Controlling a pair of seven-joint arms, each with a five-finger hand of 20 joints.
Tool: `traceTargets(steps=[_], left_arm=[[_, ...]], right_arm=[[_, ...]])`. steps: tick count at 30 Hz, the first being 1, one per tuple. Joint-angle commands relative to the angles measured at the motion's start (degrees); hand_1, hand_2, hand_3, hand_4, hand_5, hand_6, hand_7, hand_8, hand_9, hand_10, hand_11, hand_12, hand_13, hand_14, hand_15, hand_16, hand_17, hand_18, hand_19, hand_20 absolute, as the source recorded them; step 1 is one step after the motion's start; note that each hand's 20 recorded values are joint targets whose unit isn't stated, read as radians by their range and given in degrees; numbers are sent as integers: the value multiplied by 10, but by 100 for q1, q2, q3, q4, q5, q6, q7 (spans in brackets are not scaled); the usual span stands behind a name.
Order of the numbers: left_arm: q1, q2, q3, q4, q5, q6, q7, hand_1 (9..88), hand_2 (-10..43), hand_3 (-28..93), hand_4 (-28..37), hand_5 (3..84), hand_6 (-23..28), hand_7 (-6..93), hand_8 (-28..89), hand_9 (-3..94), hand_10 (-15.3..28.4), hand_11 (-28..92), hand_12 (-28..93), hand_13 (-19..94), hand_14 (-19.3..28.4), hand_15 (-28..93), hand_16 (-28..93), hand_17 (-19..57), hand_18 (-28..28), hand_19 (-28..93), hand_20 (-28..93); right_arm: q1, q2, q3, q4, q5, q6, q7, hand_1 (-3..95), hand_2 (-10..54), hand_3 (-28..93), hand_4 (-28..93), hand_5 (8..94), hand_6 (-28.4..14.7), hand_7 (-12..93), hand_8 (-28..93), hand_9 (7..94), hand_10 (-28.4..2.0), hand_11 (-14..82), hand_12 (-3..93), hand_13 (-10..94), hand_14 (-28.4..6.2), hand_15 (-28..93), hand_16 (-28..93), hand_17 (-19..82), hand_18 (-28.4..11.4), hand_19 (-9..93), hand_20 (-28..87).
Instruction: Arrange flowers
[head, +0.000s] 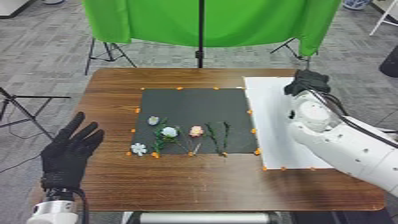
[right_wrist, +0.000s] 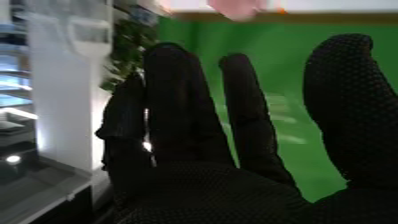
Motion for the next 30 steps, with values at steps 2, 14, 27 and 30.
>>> traceTargets(steps=[2, 14, 27, 30], left_arm=[[3, -94, 14, 19, 72, -63, -91, 191, 74, 810, -283, 354, 77, 101, -97, 349, 205, 228, 98, 229, 284, 560, -112, -98, 274, 546, 88], [-70, -112, 2, 25, 116, -104, -155, 191, 73, 811, -283, 354, 77, 101, -97, 349, 206, 228, 98, 230, 284, 560, -113, -98, 274, 546, 86], [-56, -110, 11, 19, 77, -57, -67, 192, 73, 811, -283, 355, 78, 101, -97, 349, 206, 229, 98, 229, 284, 560, -112, -98, 274, 547, 86], [-16, -165, -37, -2, 102, -62, -116, 192, 73, 811, -283, 356, 78, 101, -96, 350, 206, 227, 97, 229, 284, 560, -112, -98, 274, 547, 85]], right_arm=[[-259, -4, 105, 278, 32, -422, 180, 317, -95, 816, -283, 501, -2, 159, -135, 488, -183, 207, 142, 426, -160, 736, 106, 191, -229, 806, 450], [-492, -54, 447, 458, 458, -400, 642, 338, -95, 829, -282, 518, 5, 162, -138, 502, -188, 189, 140, 434, -172, 721, 93, 209, -228, 807, 437], [-662, -5, 135, 401, -86, 708, 417, 638, -95, 630, -283, 864, 23, 184, 14, 936, -46, 101, 337, 829, -4, 527, 309, 430, -167, 854, 370], [-613, 72, 111, 138, -204, 1056, 336, 642, -95, 637, -283, 871, 20, 186, 15, 937, -46, 107, 336, 832, -1, 528, 312, 436, -167, 855, 371]])
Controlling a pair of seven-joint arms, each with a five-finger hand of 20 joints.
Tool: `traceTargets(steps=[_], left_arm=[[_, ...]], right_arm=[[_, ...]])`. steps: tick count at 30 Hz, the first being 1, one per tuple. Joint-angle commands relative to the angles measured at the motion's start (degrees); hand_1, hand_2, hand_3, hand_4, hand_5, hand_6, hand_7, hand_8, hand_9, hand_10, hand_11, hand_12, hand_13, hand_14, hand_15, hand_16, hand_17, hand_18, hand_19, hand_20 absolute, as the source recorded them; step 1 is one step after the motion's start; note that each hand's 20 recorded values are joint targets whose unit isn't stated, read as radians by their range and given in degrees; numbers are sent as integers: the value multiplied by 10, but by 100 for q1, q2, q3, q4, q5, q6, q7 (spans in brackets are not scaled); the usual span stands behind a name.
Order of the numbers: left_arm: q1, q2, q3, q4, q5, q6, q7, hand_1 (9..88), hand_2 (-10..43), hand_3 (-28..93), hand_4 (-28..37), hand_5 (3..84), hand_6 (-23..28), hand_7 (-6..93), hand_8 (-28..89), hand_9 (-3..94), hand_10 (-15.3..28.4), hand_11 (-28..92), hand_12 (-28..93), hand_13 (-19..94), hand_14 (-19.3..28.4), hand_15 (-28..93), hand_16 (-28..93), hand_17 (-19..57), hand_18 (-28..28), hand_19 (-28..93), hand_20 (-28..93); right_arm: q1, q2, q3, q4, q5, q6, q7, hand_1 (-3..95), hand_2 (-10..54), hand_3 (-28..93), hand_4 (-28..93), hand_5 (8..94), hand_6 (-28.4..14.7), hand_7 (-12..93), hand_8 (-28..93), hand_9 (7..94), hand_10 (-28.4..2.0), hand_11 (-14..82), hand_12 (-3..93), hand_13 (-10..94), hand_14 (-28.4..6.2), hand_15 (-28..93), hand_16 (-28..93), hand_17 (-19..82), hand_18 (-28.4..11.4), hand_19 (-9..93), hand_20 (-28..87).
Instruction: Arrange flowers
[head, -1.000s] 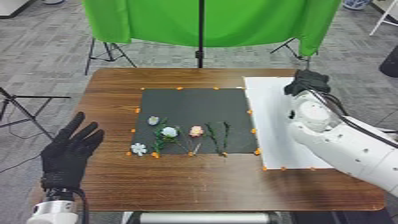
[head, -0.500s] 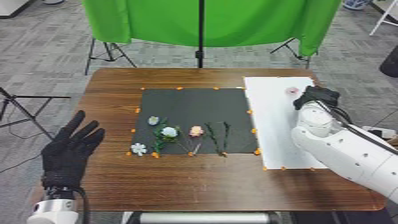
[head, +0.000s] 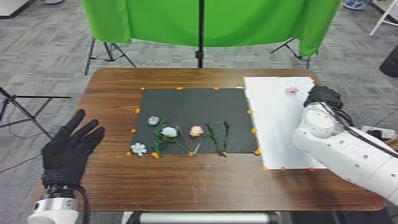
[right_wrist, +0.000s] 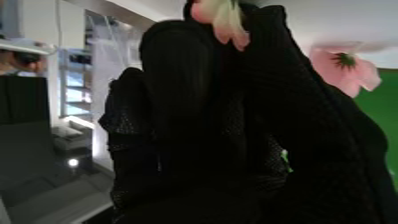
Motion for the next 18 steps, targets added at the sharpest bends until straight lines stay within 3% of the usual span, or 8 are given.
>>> traceTargets(steps=[1, 8, 12, 16, 18], left_arm=[[106, -101, -44, -7, 39, -27, -50, 192, 73, 812, -283, 356, 78, 101, -96, 350, 206, 227, 97, 229, 284, 560, -113, -98, 274, 547, 85], [151, -112, -48, -24, 37, -11, -39, 192, 73, 811, -283, 357, 78, 100, -96, 349, 205, 228, 98, 229, 284, 560, -112, -98, 274, 547, 85], [158, -92, -37, -30, 34, -9, -27, 193, 73, 810, -283, 357, 78, 100, -96, 349, 206, 227, 98, 229, 284, 560, -113, -98, 274, 547, 85], [179, -5, 15, -20, -42, 28, 92, 193, 73, 811, -283, 357, 78, 99, -96, 349, 206, 228, 98, 229, 284, 560, -113, -98, 274, 546, 84], [163, -50, -3, -12, -7, -4, 21, 193, 73, 811, -283, 357, 78, 99, -96, 349, 206, 228, 98, 229, 284, 561, -113, -98, 273, 546, 84]], right_arm=[[-128, 118, -98, -467, -360, 745, -242, 642, -95, 639, -283, 873, 19, 184, 14, 937, -46, 109, 336, 833, 0, 528, 314, 438, -168, 855, 371], [-4, -10, -225, -1402, -690, 1153, -747, 636, -95, 662, -283, 882, 10, 179, 19, 937, -55, 127, 332, 836, -3, 534, 325, 441, -173, 860, 375], [-106, -282, -296, -1887, -866, 1041, -1154, 634, -95, 669, -283, 884, 7, 177, 23, 937, -59, 131, 332, 835, -5, 540, 328, 440, -177, 865, 378], [-156, -689, -579, -2087, -958, 960, -1431, 631, -95, 676, -283, 884, 5, 174, 26, 937, -59, 133, 331, 831, -8, 546, 329, 437, -178, 866, 381], [-127, -895, -806, -2022, -1120, 957, -1501, 629, -95, 679, -283, 883, 5, 174, 26, 937, -59, 134, 331, 830, -9, 548, 329, 436, -179, 867, 381]])
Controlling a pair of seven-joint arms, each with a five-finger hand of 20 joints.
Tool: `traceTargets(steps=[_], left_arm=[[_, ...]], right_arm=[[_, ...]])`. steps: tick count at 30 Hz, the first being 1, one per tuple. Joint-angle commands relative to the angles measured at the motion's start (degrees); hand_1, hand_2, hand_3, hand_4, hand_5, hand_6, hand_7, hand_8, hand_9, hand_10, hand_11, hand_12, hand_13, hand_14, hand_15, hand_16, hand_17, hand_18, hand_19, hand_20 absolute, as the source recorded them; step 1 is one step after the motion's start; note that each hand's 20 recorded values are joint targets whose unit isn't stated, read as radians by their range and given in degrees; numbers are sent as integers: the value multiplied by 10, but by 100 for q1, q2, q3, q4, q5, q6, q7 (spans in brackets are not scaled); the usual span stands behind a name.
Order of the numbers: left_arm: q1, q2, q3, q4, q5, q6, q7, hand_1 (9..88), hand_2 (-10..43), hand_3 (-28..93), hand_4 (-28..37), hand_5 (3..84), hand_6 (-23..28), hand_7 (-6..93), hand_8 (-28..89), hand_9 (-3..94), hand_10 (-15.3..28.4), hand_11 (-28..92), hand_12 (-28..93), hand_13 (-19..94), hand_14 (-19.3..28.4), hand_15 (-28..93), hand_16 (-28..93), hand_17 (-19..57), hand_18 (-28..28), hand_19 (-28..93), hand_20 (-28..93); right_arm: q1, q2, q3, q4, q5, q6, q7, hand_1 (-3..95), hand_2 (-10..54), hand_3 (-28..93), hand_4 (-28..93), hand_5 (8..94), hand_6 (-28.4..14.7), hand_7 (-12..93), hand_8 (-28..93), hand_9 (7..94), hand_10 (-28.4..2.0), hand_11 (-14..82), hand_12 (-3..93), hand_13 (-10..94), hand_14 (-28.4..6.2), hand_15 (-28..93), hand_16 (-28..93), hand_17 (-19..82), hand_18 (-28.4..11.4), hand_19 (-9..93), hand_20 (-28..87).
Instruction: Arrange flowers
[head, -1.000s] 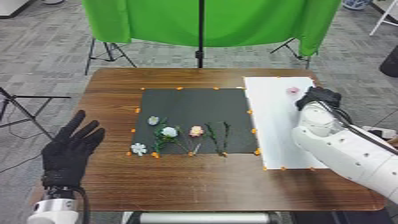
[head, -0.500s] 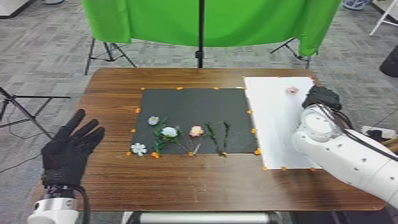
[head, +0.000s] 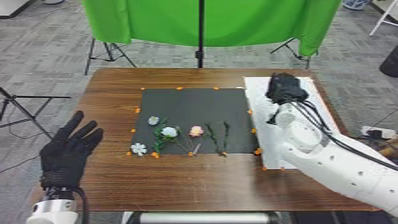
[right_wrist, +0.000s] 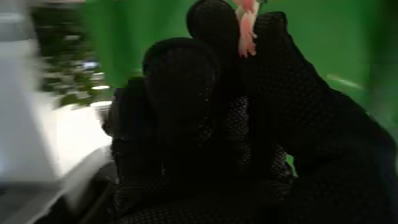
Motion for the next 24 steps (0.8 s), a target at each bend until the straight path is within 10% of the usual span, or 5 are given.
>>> traceTargets(steps=[1, 24], left_arm=[[84, 11, 53, 3, -19, -2, 11, 193, 73, 811, -283, 357, 79, 99, -96, 349, 206, 229, 98, 229, 284, 562, -113, -98, 273, 547, 84], [8, -124, -57, 19, 95, -69, -283, 195, 72, 814, -283, 358, 79, 99, -95, 349, 206, 229, 97, 229, 284, 562, -113, -98, 273, 546, 83]], right_arm=[[-32, -1004, -628, -249, -505, -30, -448, 628, -95, 680, -283, 883, 5, 174, 27, 937, -58, 133, 330, 830, -11, 549, 328, 436, -180, 867, 382], [-478, -1110, -419, -335, -689, -1046, -696, 515, -95, 737, -283, 757, 8, 175, -25, 756, -107, 186, 254, 624, -62, 685, 263, 304, -203, 868, 416]])
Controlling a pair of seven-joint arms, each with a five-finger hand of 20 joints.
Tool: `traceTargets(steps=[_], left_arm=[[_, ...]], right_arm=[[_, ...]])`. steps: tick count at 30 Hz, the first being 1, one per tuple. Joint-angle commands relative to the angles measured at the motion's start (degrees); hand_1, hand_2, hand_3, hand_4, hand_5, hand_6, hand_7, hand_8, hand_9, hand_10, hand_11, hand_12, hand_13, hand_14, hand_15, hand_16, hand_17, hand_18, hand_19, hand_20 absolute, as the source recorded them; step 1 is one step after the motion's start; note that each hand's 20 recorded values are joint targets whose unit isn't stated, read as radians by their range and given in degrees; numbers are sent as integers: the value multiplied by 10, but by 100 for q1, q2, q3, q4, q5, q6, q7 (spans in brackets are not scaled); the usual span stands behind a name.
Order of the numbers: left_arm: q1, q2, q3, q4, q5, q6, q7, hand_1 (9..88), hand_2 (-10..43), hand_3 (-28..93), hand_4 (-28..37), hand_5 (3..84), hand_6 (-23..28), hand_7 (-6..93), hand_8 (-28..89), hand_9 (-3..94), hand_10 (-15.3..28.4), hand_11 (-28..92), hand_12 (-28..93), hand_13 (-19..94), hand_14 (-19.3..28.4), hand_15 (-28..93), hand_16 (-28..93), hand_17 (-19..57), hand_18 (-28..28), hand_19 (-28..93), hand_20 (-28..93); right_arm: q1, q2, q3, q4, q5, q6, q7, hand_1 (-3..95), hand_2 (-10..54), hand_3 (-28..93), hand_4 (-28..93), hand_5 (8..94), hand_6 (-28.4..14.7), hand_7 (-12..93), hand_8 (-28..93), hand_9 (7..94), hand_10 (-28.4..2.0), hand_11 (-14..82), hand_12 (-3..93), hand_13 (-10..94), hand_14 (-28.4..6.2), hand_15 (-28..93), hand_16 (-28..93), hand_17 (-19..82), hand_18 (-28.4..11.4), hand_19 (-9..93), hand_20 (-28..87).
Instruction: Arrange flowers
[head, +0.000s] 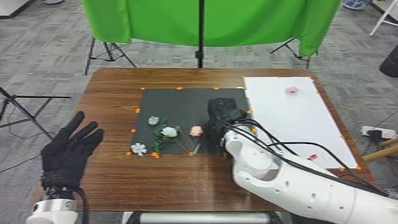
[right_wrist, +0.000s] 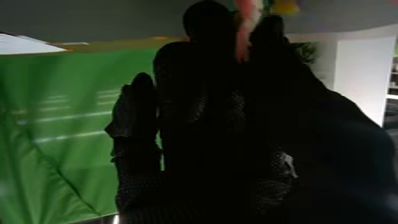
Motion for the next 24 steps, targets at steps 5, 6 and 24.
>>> traceTargets(steps=[5, 6, 24], left_arm=[[68, -3, 14, 9, 21, -31, -89, 196, 73, 814, -283, 358, 79, 99, -96, 350, 206, 228, 97, 229, 284, 562, -113, -98, 273, 547, 83], [77, 28, 22, 9, 4, -38, -67, 196, 73, 815, -283, 358, 79, 99, -96, 350, 206, 228, 97, 229, 284, 562, -113, -98, 273, 547, 83], [55, 141, 147, 24, -60, 3, 66, 199, 72, 816, -283, 358, 79, 99, -95, 349, 206, 230, 97, 229, 284, 562, -113, -98, 273, 547, 83]], right_arm=[[-159, 212, 229, -329, -44, -82, -150, 392, -95, 801, -283, 677, 7, 164, -135, 656, -143, 282, 160, 574, -116, 753, 170, 279, -218, 877, 441], [-137, 219, 200, -326, -94, -60, -132, 375, -95, 800, -283, 669, 4, 162, -135, 642, -146, 281, 159, 566, -120, 757, 168, 277, -220, 879, 443], [845, 849, 256, 213, 639, 901, 502, 277, -95, 777, -283, 617, -13, 149, -130, 579, -180, 272, 152, 512, -154, 775, 142, 257, -232, 881, 457]])
